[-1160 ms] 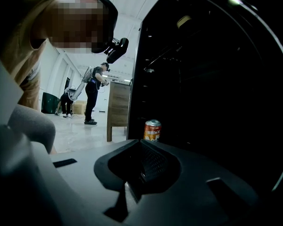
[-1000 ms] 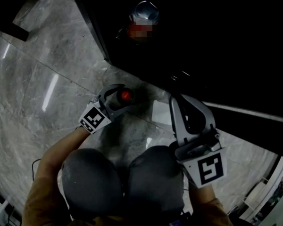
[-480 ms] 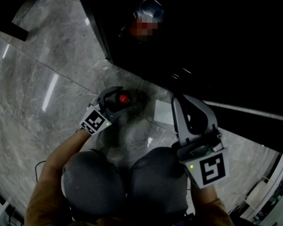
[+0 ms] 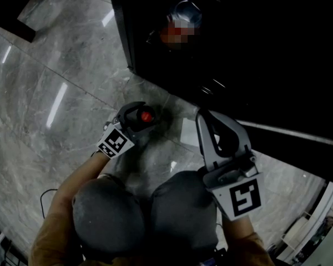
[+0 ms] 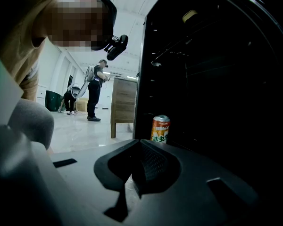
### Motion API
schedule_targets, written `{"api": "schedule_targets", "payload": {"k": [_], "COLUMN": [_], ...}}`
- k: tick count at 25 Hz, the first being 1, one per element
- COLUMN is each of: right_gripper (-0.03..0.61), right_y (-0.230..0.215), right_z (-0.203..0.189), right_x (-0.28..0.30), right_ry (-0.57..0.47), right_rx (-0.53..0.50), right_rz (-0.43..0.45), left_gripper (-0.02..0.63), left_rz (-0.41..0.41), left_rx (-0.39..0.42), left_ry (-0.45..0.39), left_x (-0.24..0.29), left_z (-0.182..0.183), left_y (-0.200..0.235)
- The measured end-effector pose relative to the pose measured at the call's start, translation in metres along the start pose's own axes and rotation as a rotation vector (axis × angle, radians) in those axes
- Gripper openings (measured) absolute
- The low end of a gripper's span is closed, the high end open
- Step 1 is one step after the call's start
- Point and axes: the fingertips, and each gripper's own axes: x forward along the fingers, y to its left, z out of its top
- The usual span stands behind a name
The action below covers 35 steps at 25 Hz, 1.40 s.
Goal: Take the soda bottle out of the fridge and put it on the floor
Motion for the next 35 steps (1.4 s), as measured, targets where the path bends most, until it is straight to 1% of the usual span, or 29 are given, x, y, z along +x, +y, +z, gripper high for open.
{"api": "schedule_targets", "payload": {"k": [4,8,11,17,19,20,23,25,26,27,28,29,32,34,35], "right_gripper": [0.002,0.002,0.002,0.002,0.002,0.002,0.002,0.002,0.002,0.002,0.002,0.002,0.002,0.002,0.002], "right_y": [0.003,0.004,0.002,-0.002,-0.002,-0.002,0.002,0.002,0.001,0.001,0.002,0.005,0.019,0.030,0.035], "right_z": [0.001,-0.003,-0.007,-0.011,-0.011,-0.010,-0.005,-0.001,0.001,0.005,0.009,0.014,0.028,0.042,0.049], "right_x": [0.005,0.012,0.016,0.022,0.026,0.027,0.031,0.034,0.036,0.039,0.042,0.045,0.048,0.050,0.051], "right_ry": [0.000,-0.002,0.003,0.002,0.005,0.009,0.023,0.036,0.040,0.041,0.041,0.044,0.066,0.084,0.088], "right_rx": [-0.008,-0.002,0.000,0.028,0.037,0.041,0.042,0.045,0.051,0.060,0.068,0.074,0.058,0.046,0.043], "right_rz": [0.016,0.025,0.031,0.029,0.038,0.042,0.054,0.055,0.053,0.051,0.052,0.055,0.072,0.089,0.103], "left_gripper": [0.305,0.305,0.304,0.301,0.298,0.289,0.223,0.183,0.150,0.094,0.018,0.002,0.002,0.002,0.002], "left_rz": [0.004,-0.011,0.006,0.005,0.017,0.025,0.026,0.030,0.044,0.064,0.085,0.102,0.142,0.173,0.184], "left_rx": [-0.005,0.069,0.113,0.116,0.113,0.111,0.109,0.102,0.103,0.102,0.089,0.063,-0.026,-0.127,-0.165], "left_ry": [-0.060,-0.113,-0.146,-0.178,-0.183,-0.178,-0.161,-0.174,-0.187,-0.196,-0.195,-0.183,-0.156,-0.155,-0.152], "left_x": [-0.009,-0.018,-0.031,-0.049,-0.053,-0.054,-0.065,-0.075,-0.079,-0.082,-0.084,-0.085,-0.087,-0.092,-0.094], "left_z": [0.019,0.038,0.056,0.076,0.084,0.087,0.096,0.104,0.109,0.113,0.114,0.114,0.117,0.126,0.132], "left_y": [0.000,-0.001,0.000,0.000,0.003,0.005,0.006,0.008,0.011,0.017,0.021,0.023,0.020,0.018,0.019]}}
